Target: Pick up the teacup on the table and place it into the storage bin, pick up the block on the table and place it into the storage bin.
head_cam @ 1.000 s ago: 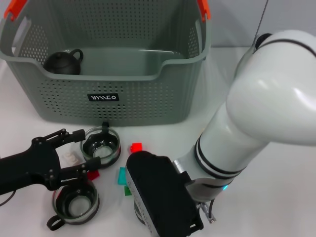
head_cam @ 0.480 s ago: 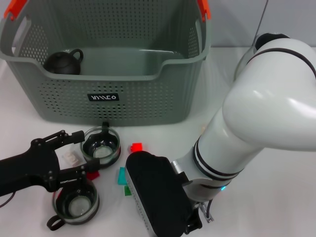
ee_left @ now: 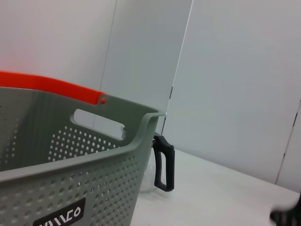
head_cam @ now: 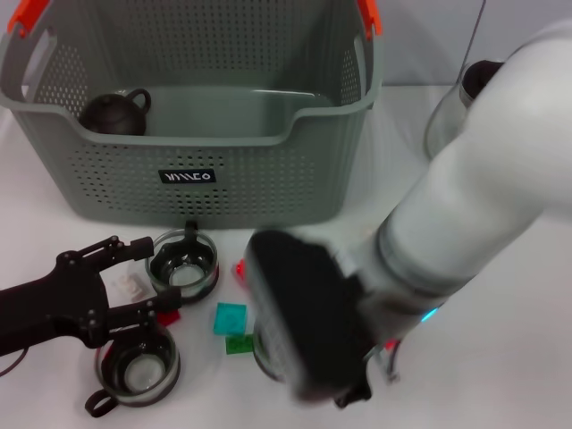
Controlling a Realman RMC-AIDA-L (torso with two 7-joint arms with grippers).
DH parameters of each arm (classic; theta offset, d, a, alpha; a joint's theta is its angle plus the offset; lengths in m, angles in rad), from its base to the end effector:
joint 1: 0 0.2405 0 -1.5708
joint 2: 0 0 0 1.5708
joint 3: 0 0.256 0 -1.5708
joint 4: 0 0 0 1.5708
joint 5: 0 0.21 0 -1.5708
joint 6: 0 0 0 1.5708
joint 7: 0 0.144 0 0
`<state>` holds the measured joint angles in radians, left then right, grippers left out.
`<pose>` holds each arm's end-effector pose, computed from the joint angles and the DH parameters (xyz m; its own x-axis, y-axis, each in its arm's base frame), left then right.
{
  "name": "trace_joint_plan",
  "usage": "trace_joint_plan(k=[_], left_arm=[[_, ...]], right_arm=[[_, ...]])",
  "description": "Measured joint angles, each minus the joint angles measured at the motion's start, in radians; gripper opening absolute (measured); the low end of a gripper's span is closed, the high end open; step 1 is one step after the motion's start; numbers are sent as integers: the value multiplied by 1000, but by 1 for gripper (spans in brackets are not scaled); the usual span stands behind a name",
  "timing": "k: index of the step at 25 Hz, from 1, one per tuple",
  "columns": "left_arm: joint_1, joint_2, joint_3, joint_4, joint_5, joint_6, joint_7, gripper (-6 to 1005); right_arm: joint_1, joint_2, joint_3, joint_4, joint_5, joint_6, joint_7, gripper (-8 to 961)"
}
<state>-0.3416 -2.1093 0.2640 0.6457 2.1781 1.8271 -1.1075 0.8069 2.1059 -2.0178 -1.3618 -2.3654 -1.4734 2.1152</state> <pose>-0.3219 0.2430 0.0219 0.7126 0.2791 0.6437 0.5144 -0.8317 -0.2088 0.0799 0.2786 -0.1162 0.8207 0.3870 0.4203 0.3344 -0.9218 0.1959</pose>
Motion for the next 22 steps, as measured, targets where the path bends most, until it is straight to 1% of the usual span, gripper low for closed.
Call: trace_joint_plan(k=[3,5,6,7,8,9,11,12,14,16,18,19,20,22], left_arm=[[0,0,0,0,0,1,0,827],[-1,0,0,0,0,2,0,827],[-1,0,0,0,0,2,0,826],[-2,0,0,0,0,2,0,826],[-2,0,0,0,0,2,0,826],[-1,0,0,0,0,2,0,826],[-1,0,0,0,0,2,0,826],[-1,0,0,0,0,2,0,826],[-2,0,0,0,-1,2,0,826],[-4,0,0,0,-2,1,0,825],[-6,0,0,-1,-3,1,0,825],[-8,0,0,-1,-6,3,0,825],[-8,-1,0,-1,-6,5,0,825],[-8,-1,0,-1,-7,7,0,825]], right_arm=[[-50,-2,222,-100,78,-149,-76,54],[-78,-5,446,-129,194,-240,-141,54],[-85,-6,521,-133,236,-263,-162,54],[-103,-7,709,-115,349,-317,-217,54],[-103,-7,709,-115,349,-317,-217,53],[-112,-9,797,-99,406,-343,-245,53],[-124,-14,929,-69,488,-383,-284,53],[-131,-13,971,-62,516,-393,-295,53],[-151,-8,1031,-54,583,-380,-309,54],[-175,-5,1047,-32,666,-310,-315,54],[-188,-5,1016,-13,719,-197,-295,54],[-190,-5,987,-9,729,-118,-265,53],[-184,-8,955,-10,718,-49,-228,53],[-148,-14,892,-18,652,90,-122,53]])
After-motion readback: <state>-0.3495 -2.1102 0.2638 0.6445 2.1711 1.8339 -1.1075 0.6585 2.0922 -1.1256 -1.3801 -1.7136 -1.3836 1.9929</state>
